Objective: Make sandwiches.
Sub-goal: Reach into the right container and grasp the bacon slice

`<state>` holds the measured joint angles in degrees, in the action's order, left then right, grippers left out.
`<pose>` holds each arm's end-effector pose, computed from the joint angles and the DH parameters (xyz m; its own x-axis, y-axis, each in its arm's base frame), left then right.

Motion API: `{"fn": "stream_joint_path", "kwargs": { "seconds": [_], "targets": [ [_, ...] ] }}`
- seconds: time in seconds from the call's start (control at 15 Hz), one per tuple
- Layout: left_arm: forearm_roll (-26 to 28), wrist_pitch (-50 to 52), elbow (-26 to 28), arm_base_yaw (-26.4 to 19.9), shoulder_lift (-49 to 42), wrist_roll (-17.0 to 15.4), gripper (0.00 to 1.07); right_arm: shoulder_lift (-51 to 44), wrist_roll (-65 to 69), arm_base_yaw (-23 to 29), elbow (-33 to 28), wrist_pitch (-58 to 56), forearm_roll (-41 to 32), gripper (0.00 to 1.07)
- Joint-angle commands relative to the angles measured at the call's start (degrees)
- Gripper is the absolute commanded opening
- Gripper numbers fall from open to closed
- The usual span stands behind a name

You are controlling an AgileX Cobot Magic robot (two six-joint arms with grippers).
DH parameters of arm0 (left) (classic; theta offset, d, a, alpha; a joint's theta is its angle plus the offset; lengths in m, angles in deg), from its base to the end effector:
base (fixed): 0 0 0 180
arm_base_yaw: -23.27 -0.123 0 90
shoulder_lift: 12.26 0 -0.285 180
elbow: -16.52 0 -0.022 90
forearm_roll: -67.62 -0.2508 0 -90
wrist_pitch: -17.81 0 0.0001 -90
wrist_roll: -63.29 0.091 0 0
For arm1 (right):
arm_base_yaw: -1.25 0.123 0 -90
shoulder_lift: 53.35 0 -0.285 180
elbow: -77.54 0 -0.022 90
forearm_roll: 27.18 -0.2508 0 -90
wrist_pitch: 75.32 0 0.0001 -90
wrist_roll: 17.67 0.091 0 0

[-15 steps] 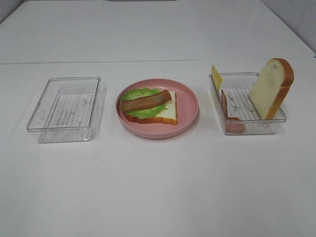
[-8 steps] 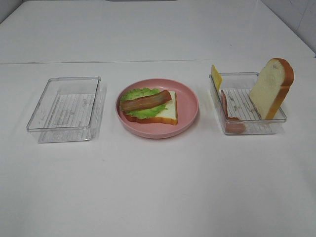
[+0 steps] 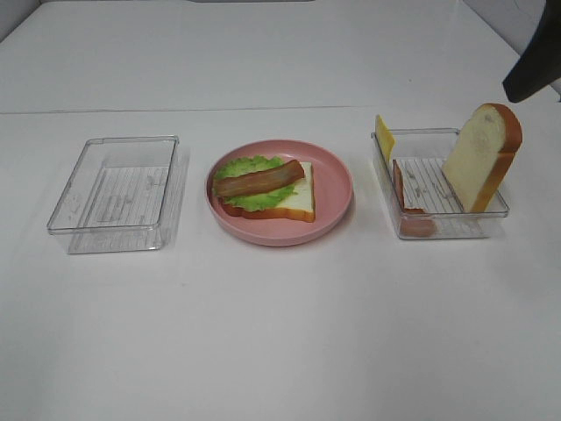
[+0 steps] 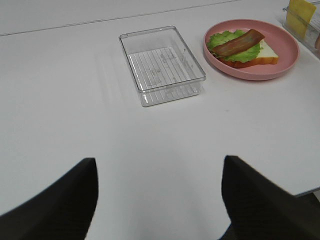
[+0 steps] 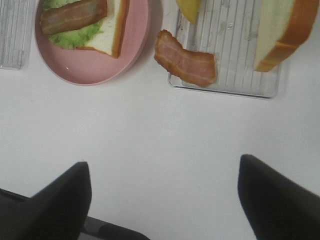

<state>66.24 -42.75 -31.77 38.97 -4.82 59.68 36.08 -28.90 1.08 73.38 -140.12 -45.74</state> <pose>-0.0055 0.0035 0.2789 -0.4386 0.0702 -0.8959 0.2303 0.9724 -0.0366 0.2826 0.0254 0.3339 -0.9146 -0.0490 -0.4014 -0.1584 0.9567 0.2442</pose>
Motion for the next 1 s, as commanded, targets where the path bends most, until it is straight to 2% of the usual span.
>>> {"fn": "stream_joint_path", "kwargs": {
  "seconds": [0.07, 0.27, 0.4, 0.47, 0.73, 0.87, 1.0],
  "targets": [
    [-0.3, 0.6, -0.3, 0.0, -1.1, 0.3, 0.68, 5.3, -0.5, 1.3, 4.1, -2.1, 0.1, 0.76],
    [-0.3, 0.6, -0.3, 0.0, -1.1, 0.3, 0.68, 13.5, 2.5, 8.3, 10.4, -2.2, 4.4, 0.76],
    [-0.3, 0.6, -0.3, 0.0, -1.1, 0.3, 0.68, 17.9, 6.4, 10.7, 13.1, -2.1, 5.6, 0.76],
    [-0.3, 0.6, -0.3, 0.0, -1.1, 0.3, 0.68, 22.9, 8.8, 12.7, 16.4, -2.1, 5.8, 0.74],
    [-0.3, 0.6, -0.3, 0.0, -1.1, 0.3, 0.68, 30.0, 10.9, 13.1, 21.0, -2.1, 5.5, 0.66],
    [-0.3, 0.6, -0.3, 0.0, -1.1, 0.3, 0.68, 32.3, 10.9, 13.1, 21.3, -1.8, 5.4, 0.61],
    [-0.3, 0.6, -0.3, 0.0, -1.1, 0.3, 0.68, 34.0, 10.9, 13.1, 21.3, -1.6, 5.4, 0.61]
  ]
}}
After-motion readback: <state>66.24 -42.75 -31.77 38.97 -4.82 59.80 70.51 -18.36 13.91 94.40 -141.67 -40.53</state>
